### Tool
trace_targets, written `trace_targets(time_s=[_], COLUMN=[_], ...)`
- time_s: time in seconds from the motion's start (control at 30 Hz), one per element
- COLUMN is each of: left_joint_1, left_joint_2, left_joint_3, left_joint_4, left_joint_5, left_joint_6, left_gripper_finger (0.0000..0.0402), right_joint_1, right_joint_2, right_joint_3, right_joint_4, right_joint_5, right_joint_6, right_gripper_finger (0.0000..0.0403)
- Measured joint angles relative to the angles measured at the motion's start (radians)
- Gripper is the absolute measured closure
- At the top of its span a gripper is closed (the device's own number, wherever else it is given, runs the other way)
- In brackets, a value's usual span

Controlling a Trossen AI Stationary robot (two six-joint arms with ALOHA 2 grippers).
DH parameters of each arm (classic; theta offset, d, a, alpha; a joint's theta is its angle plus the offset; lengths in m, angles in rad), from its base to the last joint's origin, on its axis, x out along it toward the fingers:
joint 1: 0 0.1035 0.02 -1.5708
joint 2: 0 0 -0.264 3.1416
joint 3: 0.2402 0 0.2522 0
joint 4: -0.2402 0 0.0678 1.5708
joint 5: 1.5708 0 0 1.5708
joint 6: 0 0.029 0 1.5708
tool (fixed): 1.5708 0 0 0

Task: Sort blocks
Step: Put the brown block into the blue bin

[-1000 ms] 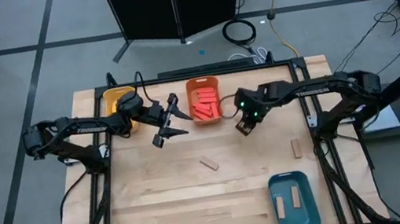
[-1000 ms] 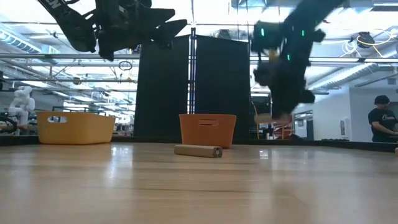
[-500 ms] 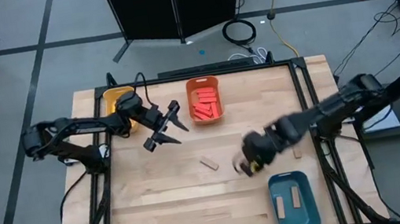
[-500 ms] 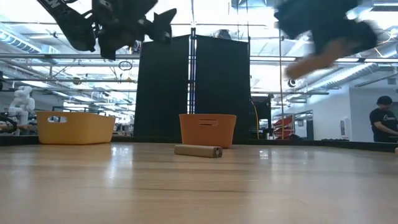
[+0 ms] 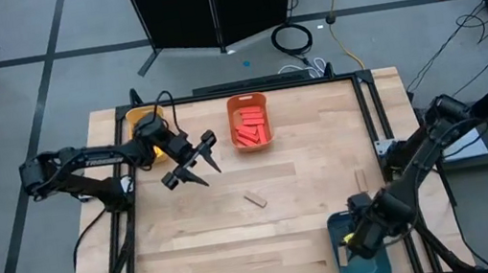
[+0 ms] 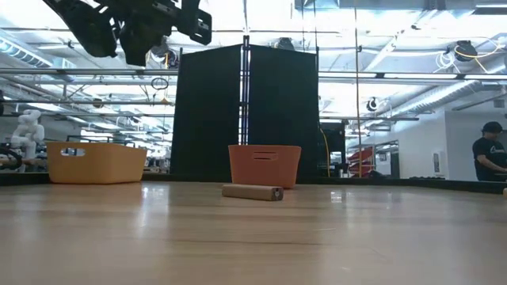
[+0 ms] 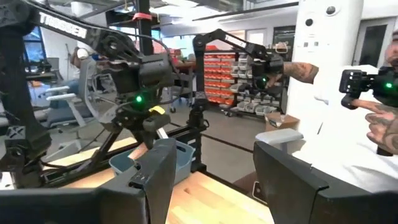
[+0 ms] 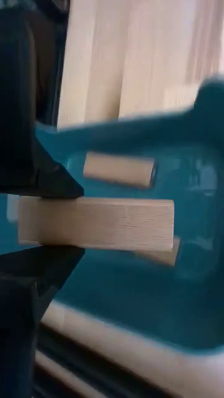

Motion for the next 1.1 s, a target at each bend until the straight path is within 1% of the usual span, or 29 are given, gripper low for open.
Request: trace_targets(time_s=[0.13, 0.33, 0.43, 0.6, 0.8, 0.93, 1.1], left_joint_1=[-0.018, -0.050, -0.062, -0.085, -0.123, -0.142, -0.149], left_joint_2=[0.000, 0.000, 0.000, 0.001, 0.001, 0.001, 0.001], left_joint_3=[0.000, 0.000, 0.000, 0.000, 0.000, 0.000, 0.000], left_joint_4=[-0.024, -0.082, -0.104, -0.135, -0.147, -0.147, -0.148], left_joint_5=[-0.039, -0.073, -0.081, -0.101, -0.149, -0.151, -0.152], left_joint_6=[0.000, 0.008, 0.007, 0.008, 0.009, 0.012, 0.037], left_gripper_finger=[0.0191, 0.0191, 0.0191, 0.0191, 0.0191, 0.0191, 0.0191], right_joint_1=[0.019, -0.006, -0.028, -0.065, -0.089, -0.098, -0.110], right_joint_2=[0.038, 0.081, 0.099, 0.121, 0.121, 0.121, 0.121], right_joint_3=[0.000, 0.000, 0.000, 0.000, 0.000, 0.000, 0.000], right_joint_4=[-0.010, -0.009, 0.001, -0.004, -0.007, -0.026, -0.054], right_joint_5=[-0.003, -0.012, -0.068, -0.207, -0.219, -0.219, -0.218], right_joint_6=[0.007, 0.006, 0.013, 0.009, -0.037, -0.041, -0.052], right_gripper_finger=[0.0324, 0.0324, 0.0323, 0.0323, 0.0321, 0.0303, 0.0260])
